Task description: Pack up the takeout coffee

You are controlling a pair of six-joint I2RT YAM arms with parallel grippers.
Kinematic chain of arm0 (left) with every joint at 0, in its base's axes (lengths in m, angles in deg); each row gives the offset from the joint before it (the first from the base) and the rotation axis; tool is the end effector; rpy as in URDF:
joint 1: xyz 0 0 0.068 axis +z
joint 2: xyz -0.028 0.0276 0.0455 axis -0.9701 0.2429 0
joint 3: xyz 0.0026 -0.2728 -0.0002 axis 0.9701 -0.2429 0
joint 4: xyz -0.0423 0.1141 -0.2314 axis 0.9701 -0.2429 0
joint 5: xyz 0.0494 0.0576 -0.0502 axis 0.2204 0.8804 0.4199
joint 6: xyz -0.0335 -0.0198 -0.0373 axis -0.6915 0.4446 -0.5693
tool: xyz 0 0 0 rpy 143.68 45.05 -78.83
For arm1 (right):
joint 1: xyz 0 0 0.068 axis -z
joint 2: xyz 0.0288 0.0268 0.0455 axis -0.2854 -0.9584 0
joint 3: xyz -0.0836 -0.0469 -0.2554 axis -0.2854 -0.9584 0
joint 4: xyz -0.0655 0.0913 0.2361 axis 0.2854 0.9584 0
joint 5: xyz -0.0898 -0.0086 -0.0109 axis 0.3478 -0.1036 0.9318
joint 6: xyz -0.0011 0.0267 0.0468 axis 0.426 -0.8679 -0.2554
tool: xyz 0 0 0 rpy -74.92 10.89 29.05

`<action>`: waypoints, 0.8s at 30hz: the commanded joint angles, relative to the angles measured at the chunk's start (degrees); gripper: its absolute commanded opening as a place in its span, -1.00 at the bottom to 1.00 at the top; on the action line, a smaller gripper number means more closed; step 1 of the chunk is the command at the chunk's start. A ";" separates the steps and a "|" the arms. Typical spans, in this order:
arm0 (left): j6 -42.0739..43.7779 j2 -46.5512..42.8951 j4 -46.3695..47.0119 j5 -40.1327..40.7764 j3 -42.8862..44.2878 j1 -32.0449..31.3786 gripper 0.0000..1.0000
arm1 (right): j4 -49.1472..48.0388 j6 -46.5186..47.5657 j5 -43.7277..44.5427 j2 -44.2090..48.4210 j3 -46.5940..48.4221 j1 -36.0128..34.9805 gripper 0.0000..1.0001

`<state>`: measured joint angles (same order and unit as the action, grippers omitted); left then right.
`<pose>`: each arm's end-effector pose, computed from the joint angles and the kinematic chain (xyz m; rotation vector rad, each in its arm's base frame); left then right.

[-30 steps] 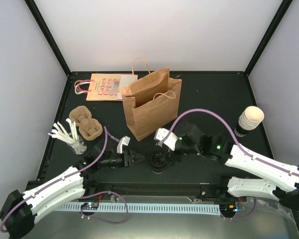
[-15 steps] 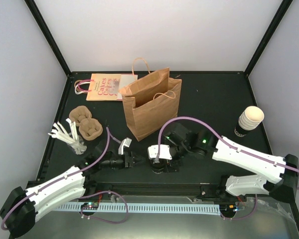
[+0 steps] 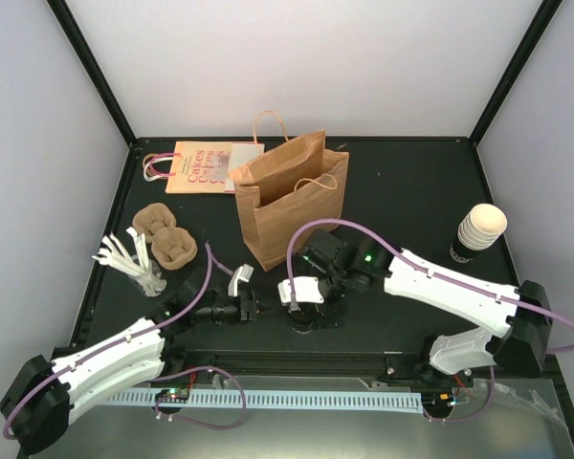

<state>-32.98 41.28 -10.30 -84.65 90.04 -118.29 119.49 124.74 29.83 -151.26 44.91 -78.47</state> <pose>0.1007 -0.1186 0.1639 0.0357 2.4282 -1.6020 0.1091 0.2244 0.2886 -2.1791 1.7037 0.4781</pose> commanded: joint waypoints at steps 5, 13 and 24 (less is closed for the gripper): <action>-0.38 0.93 2.56 -0.95 -0.03 -0.10 -0.02 | 1.80 1.44 0.05 -4.00 2.66 1.52 0.97; -0.12 1.79 3.00 -1.03 -0.18 -0.16 -0.02 | 1.61 0.48 1.43 -6.85 4.33 1.67 1.00; 0.16 1.48 2.71 -1.02 -0.25 -0.15 -0.02 | 4.40 0.22 0.43 -11.72 7.11 2.14 0.90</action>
<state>-32.98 42.92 -9.04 -84.67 89.69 -118.34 122.07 124.85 30.80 -161.82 49.74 -76.70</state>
